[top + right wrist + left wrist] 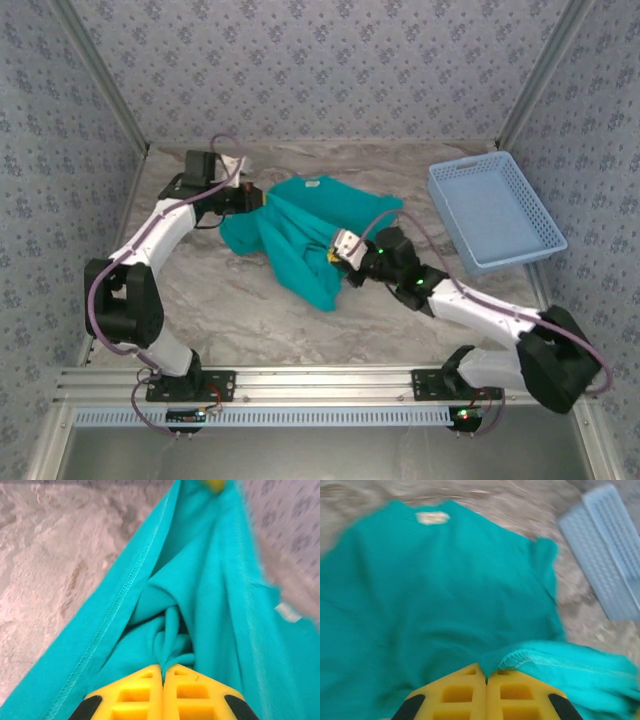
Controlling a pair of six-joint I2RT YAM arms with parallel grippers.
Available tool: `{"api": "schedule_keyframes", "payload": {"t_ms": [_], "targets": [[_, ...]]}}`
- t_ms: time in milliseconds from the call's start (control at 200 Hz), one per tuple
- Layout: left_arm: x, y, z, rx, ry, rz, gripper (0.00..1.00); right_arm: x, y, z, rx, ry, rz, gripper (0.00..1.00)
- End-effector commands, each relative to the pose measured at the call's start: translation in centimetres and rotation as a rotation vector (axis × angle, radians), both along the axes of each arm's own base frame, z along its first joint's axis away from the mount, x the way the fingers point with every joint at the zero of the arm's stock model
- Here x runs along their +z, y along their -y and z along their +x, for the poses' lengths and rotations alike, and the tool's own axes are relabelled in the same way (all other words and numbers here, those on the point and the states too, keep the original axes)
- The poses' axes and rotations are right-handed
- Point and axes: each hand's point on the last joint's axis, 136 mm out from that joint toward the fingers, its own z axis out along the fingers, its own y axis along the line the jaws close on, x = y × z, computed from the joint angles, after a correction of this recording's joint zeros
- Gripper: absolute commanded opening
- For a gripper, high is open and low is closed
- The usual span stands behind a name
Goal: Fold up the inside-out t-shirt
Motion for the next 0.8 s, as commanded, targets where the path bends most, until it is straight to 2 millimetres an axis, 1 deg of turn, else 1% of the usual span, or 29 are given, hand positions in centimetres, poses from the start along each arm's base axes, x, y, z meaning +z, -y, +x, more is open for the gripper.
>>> {"api": "schedule_keyframes", "payload": {"t_ms": [0,45,80,135,170,205,250,310,340,360,380,400,445,510,535,575,630,665,695,725,795], "targets": [[-3.8,-4.6,1.8,0.207,-0.087,0.021,0.0,3.1,1.2,-1.4,0.145,0.114,-0.023,0.0],[-5.4,-6.4,1.9,0.261,-0.117,0.034,0.0,3.9,2.4,-1.1,0.129,0.131,-0.014,0.0],[-6.6,-7.1,1.9,0.282,-0.133,0.04,0.0,4.5,3.5,-0.6,0.096,0.137,0.0,0.0],[-8.3,-7.4,1.3,0.285,-0.167,0.051,0.0,4.9,5.6,1.0,-0.005,0.126,0.021,0.0],[-9.4,-7.1,0.6,0.275,-0.197,0.053,0.01,4.6,6.7,1.8,-0.057,0.1,0.021,0.0],[-10.5,-6.9,-0.1,0.271,-0.227,0.055,0.05,3.7,7.6,2.2,-0.087,0.06,0.009,0.0],[-11.8,-6.6,-1.0,0.26,-0.255,0.059,0.06,2.1,8.5,2.6,-0.12,0.006,-0.013,0.0],[-13.3,-6.1,-2.1,0.244,-0.297,0.064,0.08,-0.3,9.1,2.8,-0.158,-0.054,-0.038,0.0],[-13.8,-5.8,-2.6,0.232,-0.319,0.064,0.13,-1.7,9.4,2.9,-0.181,-0.09,-0.056,0.0],[-14.1,-5.6,-2.9,0.222,-0.332,0.06,0.19,-2.5,9.5,2.8,-0.186,-0.111,-0.066,0.0],[-14.1,-5.1,-3.2,0.206,-0.338,0.052,0.24,-3.2,9.4,2.6,-0.18,-0.127,-0.072,0.0],[-14.1,-4.7,-3.5,0.188,-0.344,0.046,0.26,-3.8,9.4,2.5,-0.182,-0.14,-0.074,0.0],[-13.5,-3.7,-4.0,0.148,-0.337,0.036,0.28,-5.0,9.5,2.4,-0.196,-0.175,-0.081,0.0],[-11.3,-2.0,-4.5,0.075,-0.29,0.048,0.32,-6.4,9.2,1.8,-0.168,-0.223,-0.14,0.02],[-10.4,-1.4,-4.8,0.038,-0.27,0.07,0.36,-7.1,9.2,1.6,-0.161,-0.241,-0.182,0.05],[-9.3,-0.9,-5.5,0.001,-0.265,0.117,0.38,-7.8,9.2,1.4,-0.152,-0.251,-0.233,0.11],[-7.1,-0.2,-6.0,-0.036,-0.224,0.145,0.38,-7.9,9.1,1.4,-0.149,-0.247,-0.245,0.19],[-5.5,0.6,-6.4,-0.066,-0.18,0.142,0.38,-7.8,9.0,1.3,-0.141,-0.234,-0.238,0.23],[-4.2,1.7,-6.8,-0.107,-0.127,0.138,0.38,-7.5,8.9,1.3,-0.134,-0.215,-0.234,0.27],[-3.3,3.3,-7.6,-0.173,-0.071,0.139,0.39,-7.1,8.9,1.2,-0.126,-0.192,-0.231,0.3],[-2.3,7.8,-10.5,-0.375,0.018,0.122,0.41,-6.3,8.8,0.9,-0.098,-0.149,-0.231,0.33]]}}
